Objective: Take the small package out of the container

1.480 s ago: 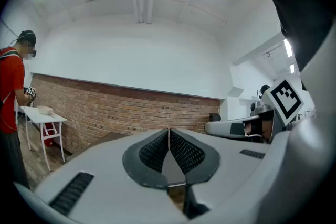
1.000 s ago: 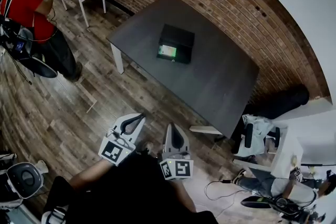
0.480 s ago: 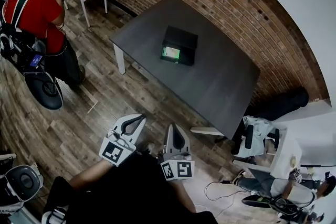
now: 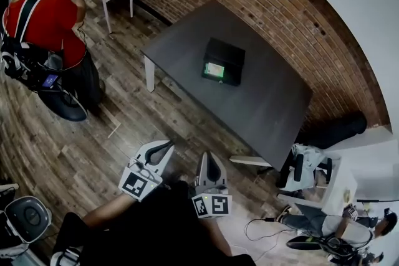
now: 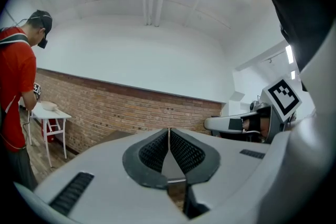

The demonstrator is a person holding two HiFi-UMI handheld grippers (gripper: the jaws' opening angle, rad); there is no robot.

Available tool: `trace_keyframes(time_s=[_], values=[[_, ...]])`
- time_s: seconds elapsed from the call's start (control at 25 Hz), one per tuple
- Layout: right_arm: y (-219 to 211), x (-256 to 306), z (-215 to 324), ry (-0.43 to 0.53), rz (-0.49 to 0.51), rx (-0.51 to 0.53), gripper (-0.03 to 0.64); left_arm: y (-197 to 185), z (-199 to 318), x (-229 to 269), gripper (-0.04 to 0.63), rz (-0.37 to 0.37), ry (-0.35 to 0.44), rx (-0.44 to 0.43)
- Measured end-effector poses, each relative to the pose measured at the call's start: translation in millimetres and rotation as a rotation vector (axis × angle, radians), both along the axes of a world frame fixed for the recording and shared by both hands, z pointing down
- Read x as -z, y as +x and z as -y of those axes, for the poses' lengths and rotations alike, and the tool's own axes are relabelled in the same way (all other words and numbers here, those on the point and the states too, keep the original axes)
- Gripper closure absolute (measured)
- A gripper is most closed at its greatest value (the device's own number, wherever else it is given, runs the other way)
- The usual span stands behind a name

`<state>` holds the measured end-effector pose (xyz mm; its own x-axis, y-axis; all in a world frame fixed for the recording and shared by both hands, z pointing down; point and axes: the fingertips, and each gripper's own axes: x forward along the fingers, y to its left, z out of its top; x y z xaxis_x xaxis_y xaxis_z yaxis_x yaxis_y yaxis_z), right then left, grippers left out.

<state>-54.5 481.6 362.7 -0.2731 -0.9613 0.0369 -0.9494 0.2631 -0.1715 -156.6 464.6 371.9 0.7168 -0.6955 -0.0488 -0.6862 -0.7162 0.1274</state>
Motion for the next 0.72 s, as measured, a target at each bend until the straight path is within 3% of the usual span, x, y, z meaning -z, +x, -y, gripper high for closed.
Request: trace_keyframes(time_s=[0.32,0.72], values=[[-17.9,-4.1,2.7,-0.019,-0.022,-0.01,0.592,-17.4,5.3,-6.2,0.558,-0.032,-0.029,-0.001],[-2.9,-12.2,62.3,-0.009,0.008,0.013,0.594,-2.0,60.5,-17.0,0.558,0.004,-0.032,0.011]])
